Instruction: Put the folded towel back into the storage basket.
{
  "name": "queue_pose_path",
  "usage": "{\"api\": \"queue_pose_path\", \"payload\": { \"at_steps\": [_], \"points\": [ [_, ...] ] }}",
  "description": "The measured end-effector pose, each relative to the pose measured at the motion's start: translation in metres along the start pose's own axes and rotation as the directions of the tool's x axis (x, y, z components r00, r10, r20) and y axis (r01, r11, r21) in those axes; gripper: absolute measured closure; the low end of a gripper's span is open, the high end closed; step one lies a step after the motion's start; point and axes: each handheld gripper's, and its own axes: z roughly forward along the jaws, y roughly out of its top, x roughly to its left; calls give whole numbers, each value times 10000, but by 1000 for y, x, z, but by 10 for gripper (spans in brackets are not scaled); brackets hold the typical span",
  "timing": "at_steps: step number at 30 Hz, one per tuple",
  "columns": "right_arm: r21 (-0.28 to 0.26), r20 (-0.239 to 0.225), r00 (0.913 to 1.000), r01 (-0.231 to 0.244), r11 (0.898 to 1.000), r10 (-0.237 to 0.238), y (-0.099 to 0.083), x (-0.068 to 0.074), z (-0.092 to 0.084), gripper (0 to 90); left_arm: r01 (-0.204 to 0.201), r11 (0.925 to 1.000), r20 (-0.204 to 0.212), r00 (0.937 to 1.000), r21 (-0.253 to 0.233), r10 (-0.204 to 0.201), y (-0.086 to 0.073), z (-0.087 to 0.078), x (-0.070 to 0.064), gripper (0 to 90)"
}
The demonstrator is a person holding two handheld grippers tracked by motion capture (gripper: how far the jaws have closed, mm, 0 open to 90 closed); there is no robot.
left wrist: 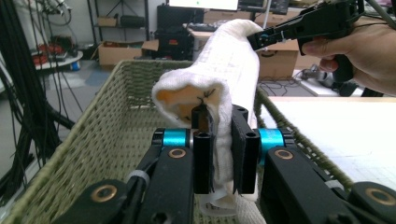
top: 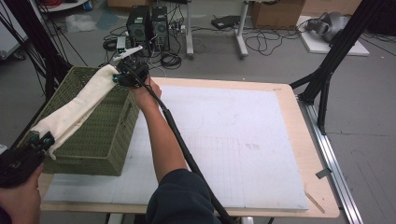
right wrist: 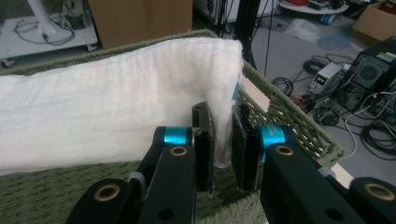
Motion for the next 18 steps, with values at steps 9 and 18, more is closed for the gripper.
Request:
{"api": "queue_pose_path", "payload": {
  "at_steps": [9,18],
  "points": [
    [360,795,9957,-504,9981,475,-2,4,23,450,-396,9991,-1523,9877,-170,365,-4,1,8,356],
    [240,153,9993,-331,9992,327,-5,-2,-11,380,-18,9989,-286,9996,-460,5,1,6,-5,333]
  ]
}}
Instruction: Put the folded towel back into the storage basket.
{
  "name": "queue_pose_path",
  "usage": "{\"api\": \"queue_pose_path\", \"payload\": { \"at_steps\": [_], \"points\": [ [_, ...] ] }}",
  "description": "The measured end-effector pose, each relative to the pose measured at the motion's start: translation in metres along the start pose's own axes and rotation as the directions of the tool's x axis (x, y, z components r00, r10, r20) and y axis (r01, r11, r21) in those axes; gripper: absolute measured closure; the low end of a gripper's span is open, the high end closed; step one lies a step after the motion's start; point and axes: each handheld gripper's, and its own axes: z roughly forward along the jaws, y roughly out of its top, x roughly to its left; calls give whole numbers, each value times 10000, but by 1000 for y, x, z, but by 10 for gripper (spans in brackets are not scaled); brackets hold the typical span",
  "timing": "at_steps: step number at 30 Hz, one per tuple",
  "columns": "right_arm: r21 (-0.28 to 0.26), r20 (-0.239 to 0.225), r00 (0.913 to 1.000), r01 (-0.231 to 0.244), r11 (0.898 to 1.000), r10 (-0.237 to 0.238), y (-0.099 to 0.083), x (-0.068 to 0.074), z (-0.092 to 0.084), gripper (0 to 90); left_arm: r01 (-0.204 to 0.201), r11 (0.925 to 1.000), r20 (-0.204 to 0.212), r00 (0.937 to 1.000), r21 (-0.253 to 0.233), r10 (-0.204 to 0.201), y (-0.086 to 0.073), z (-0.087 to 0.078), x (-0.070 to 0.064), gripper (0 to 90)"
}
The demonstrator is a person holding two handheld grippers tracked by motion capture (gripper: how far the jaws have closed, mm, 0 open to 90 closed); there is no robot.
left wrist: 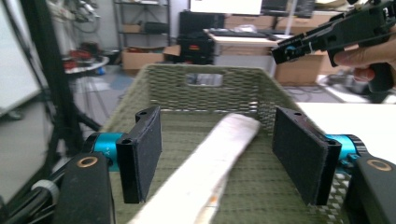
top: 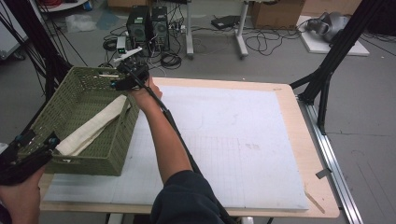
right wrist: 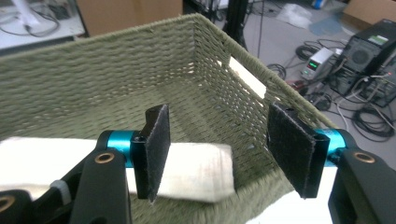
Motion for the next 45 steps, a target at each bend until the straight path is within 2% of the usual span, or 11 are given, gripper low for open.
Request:
{"api": "queue_pose_path", "payload": {
  "at_steps": [5,8,9,12,16,23,27,33,39,45],
  "points": [
    [-132,-30,9997,-258,9996,257,-5,-15,-38,300,561,9982,839,9948,190,-575,2,7,-11,269],
    [-93,-179,9980,-613,9981,611,-14,-25,-62,259,982,9950,1545,9829,191,-1000,2,13,-18,229],
    [-6,-183,9976,-661,9978,661,-19,-29,-70,259,1041,9943,1589,9816,218,-1063,2,14,-21,216],
    [33,-115,9963,-852,9964,853,-33,-39,-91,248,931,9953,1918,9767,267,-965,2,18,-30,180],
    [-327,-120,9926,-1213,9921,1210,-51,-49,-118,215,767,9963,2553,9632,391,-841,3,24,-43,188],
    [-518,270,9910,-1296,9902,1311,-73,-60,-158,208,428,9978,3311,9419,507,-572,4,30,-61,221],
    [-600,482,9892,-1357,9889,1387,-87,-63,-179,198,398,9971,3760,9246,642,-612,2,34,-74,221],
    [-739,853,9849,-1448,9867,1509,-116,-70,-217,197,46,9971,4349,8997,764,-374,0,39,-101,199],
    [-640,1245,9737,-1839,9809,1907,-150,-76,-247,195,-323,9960,5048,8631,836,-144,-6,46,-127,180],
    [-944,1559,9664,-1913,9770,2043,-172,-78,-274,195,-642,9954,5705,8212,716,119,-8,53,-149,180]
  ]
}}
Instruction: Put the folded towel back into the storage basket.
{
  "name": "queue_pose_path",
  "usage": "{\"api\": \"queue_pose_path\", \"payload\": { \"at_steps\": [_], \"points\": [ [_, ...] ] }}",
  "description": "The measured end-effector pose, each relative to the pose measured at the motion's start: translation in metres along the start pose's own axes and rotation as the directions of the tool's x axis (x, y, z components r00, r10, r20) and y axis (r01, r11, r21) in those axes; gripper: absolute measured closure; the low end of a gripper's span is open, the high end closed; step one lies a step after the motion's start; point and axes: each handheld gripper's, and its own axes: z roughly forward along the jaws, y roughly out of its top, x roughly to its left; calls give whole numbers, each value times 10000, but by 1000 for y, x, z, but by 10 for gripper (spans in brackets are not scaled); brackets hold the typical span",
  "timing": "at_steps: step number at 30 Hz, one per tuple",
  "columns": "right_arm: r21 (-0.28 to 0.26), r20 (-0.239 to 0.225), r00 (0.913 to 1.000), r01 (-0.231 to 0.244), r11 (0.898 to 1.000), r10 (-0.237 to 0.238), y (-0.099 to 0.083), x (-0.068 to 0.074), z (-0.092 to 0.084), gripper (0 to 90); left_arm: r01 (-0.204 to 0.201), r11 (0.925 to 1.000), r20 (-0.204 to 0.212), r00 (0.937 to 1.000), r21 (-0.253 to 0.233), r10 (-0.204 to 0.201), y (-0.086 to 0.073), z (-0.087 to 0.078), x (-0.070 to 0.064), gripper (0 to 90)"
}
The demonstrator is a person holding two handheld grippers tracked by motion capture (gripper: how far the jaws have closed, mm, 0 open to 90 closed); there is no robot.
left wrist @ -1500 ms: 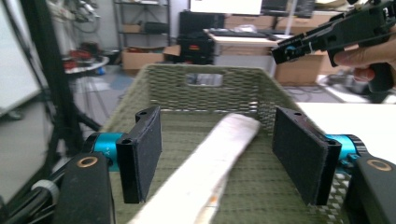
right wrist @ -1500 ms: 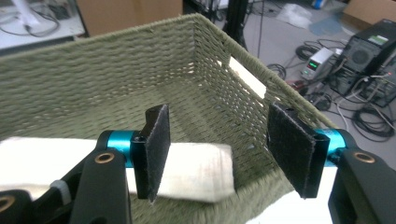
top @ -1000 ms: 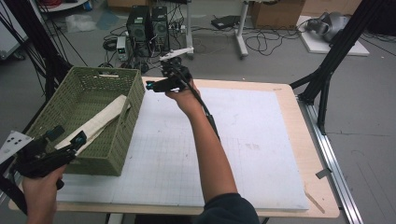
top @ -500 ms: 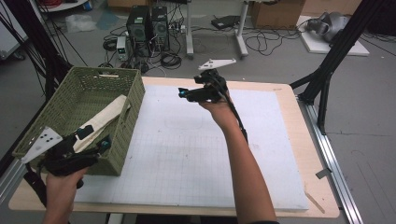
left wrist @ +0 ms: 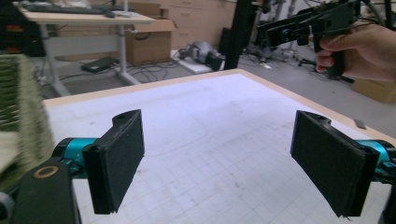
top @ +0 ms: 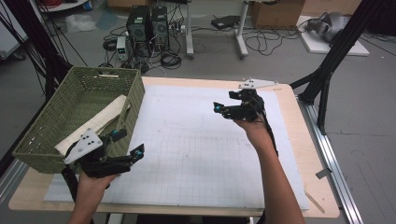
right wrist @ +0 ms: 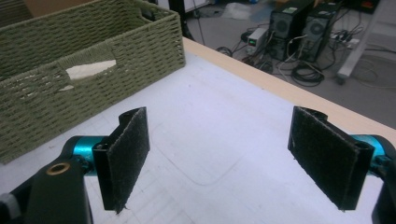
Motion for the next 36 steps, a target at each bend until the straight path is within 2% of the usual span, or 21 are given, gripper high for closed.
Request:
{"api": "queue_pose_path", "payload": {
  "at_steps": [6,15,26,33,36],
  "points": [
    [-184,466,9989,31,9998,-22,-15,-6,-26,196,-119,9998,592,9982,142,110,0,19,-9,182],
    [-630,1175,9930,-8,9980,82,-48,-11,-69,196,-219,9997,1471,9889,52,209,-8,46,-14,185],
    [-701,1784,9820,-508,9963,626,-95,-12,-107,186,-80,9981,1825,9832,619,-34,-19,73,-22,172],
    [-810,2134,9726,-763,9938,920,-123,-14,-124,185,-194,9981,1988,9800,578,75,-29,85,-25,175],
    [-919,2269,9674,-939,9913,1127,-133,-14,-130,184,-218,9979,2144,9767,611,82,-32,89,-27,175]
  ]
}}
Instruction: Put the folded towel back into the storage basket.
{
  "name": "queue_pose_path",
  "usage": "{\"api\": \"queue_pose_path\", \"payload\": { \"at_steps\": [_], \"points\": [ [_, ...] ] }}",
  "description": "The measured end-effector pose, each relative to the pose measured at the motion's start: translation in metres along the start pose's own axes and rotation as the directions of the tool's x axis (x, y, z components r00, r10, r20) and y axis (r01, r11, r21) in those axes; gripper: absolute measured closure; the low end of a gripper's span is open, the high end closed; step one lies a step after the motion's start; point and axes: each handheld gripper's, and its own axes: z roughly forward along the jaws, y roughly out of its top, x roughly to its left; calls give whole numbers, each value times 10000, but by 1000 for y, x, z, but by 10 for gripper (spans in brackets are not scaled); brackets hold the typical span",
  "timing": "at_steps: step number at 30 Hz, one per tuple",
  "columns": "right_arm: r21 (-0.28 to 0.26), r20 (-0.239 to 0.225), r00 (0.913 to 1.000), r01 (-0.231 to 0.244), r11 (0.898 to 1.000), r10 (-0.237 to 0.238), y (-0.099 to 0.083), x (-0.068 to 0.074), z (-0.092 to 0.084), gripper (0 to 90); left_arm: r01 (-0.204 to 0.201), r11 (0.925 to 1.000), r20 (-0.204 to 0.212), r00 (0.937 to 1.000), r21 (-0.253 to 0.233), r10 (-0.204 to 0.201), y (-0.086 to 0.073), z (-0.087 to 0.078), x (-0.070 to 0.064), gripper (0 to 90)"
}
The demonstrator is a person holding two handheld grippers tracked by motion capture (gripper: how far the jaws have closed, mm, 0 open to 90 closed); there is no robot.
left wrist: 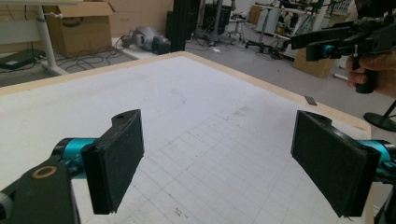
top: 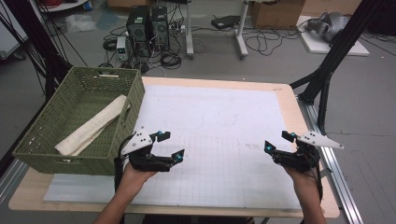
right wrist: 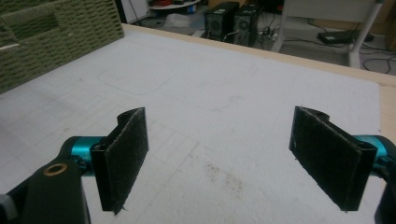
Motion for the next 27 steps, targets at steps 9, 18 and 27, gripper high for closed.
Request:
{"api": "queue_pose_path", "payload": {
  "at_steps": [9,18,27],
  "points": [
    [136,532,9976,447,9989,-453,-24,13,-8,180,-75,10000,82,9999,8,75,-14,0,-1,176],
    [431,495,9951,832,9956,-853,-47,35,-4,177,-38,9999,3,10000,142,38,-26,-7,2,178],
    [601,459,9935,1016,9930,-1044,-50,37,2,176,150,9999,-180,9997,51,-149,-31,-11,5,178]
  ]
}}
